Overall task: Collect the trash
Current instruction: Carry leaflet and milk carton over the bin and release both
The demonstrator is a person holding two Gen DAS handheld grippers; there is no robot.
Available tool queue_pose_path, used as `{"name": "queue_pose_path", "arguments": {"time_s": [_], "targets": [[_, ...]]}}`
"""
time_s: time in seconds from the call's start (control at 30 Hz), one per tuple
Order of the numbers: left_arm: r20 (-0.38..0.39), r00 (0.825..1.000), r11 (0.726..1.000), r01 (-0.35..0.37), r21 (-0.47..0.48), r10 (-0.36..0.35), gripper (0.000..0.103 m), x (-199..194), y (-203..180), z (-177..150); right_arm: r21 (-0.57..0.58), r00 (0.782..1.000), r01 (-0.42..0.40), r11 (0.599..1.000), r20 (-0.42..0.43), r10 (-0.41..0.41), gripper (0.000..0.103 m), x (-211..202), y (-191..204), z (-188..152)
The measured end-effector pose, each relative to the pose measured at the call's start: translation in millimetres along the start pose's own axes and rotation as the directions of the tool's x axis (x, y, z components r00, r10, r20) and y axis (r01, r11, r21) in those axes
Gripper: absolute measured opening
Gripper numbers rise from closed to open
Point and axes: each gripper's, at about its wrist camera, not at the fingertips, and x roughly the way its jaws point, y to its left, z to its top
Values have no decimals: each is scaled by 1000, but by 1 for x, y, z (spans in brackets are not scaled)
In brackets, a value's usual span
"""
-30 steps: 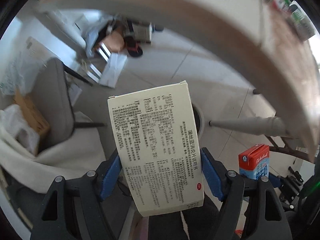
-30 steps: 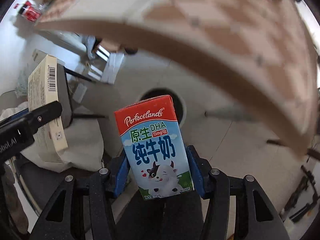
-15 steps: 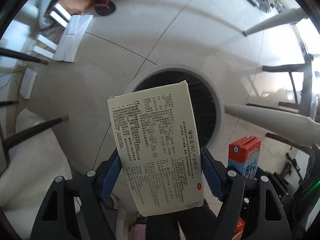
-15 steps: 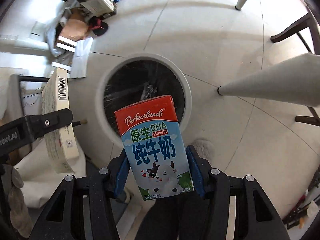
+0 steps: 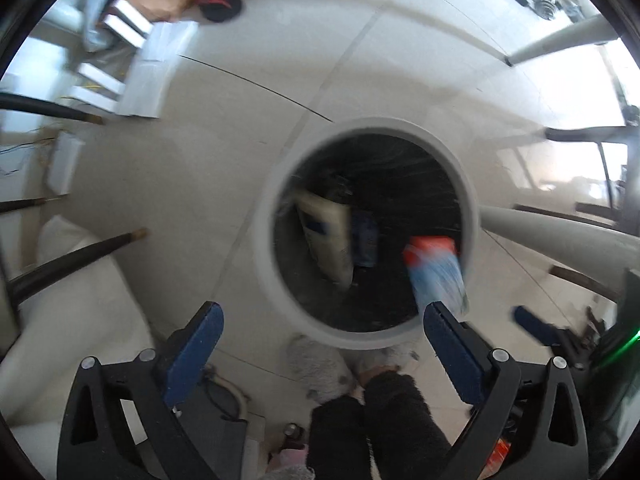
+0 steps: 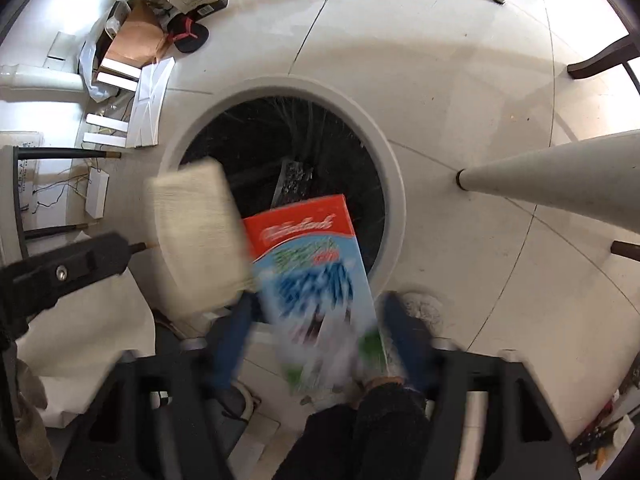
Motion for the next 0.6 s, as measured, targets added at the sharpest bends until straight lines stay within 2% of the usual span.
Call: {"name": "queue_pose_path", "arguments": {"time_s": [0.1,0.23,0.4,0.6], "targets": [[37,997,997,-72,-2,72,102,-14,7,-11,-7,998,54,998,15,-54,102,-11,5,0],[57,991,992,-124,-12,125,102,-36,13,-31,-14,994,102,995,27,-102,102,-27,8,-3],[99,983,988,-151,-14,152,102,-72,14,-54,-27,992,120,992,51,-119,102,-65,12,-16],[111,981,987,-158,-40,162,102,-122,13,-83,-50,991,114,992,83,-109,103,-128,24,-38]]}}
